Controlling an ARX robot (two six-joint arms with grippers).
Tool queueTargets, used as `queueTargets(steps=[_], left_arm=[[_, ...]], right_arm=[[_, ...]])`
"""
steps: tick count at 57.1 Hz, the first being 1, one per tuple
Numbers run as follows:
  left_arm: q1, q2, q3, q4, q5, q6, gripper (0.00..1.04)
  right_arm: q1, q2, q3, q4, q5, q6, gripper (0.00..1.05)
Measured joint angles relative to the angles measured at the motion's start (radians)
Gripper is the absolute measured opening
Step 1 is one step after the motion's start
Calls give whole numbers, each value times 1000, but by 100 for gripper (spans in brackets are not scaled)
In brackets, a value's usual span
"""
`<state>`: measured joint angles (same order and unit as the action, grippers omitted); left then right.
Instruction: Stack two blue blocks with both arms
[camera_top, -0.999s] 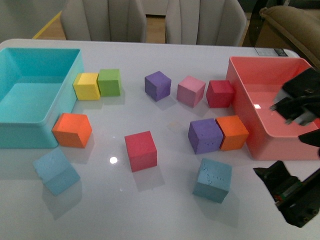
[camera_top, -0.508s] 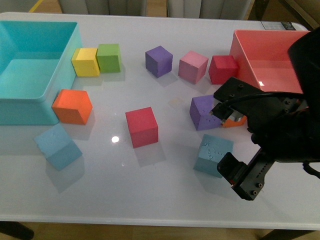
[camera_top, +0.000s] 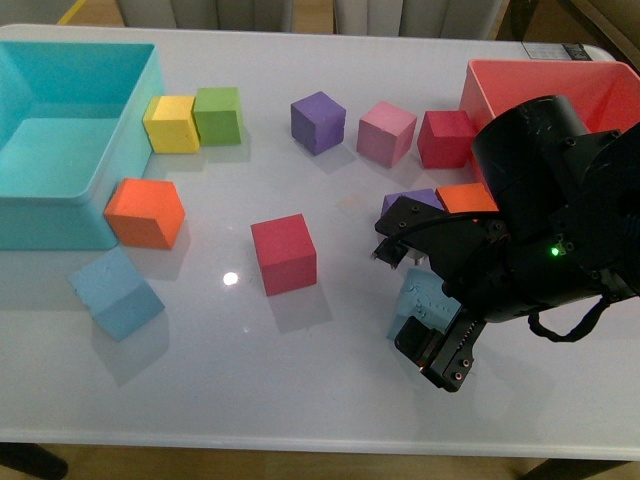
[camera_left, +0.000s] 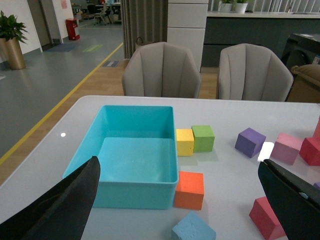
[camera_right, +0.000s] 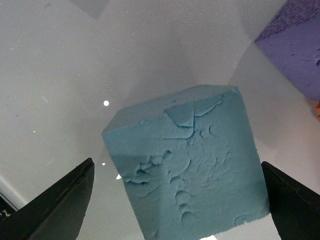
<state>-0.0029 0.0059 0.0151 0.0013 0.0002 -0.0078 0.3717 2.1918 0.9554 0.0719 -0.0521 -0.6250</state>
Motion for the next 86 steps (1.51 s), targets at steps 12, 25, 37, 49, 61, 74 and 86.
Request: queueTargets(steps=[12,25,37,49,61,74,86], left_arm=[[0,0,0,0,0,0,96],[0,0,0,0,0,0,96],[0,0,0,0,0,0,96],[0,0,0,0,0,0,96],[0,0,0,0,0,0,96],[0,0,0,0,0,0,96],[0,0,0,0,0,0,96]], right_arm=[[-6,22,1,19,7,-19,86],[-43,-32,-12,-19,-64,-42,53],[-43,-156,64,-92,-163,24,47],[-10,-128,299,-129,-108,103,46],[34,80,600,-246,-31,148,45],[77,337,906,-370,11,215,45],[106,468,1090,-435,11,248,44]])
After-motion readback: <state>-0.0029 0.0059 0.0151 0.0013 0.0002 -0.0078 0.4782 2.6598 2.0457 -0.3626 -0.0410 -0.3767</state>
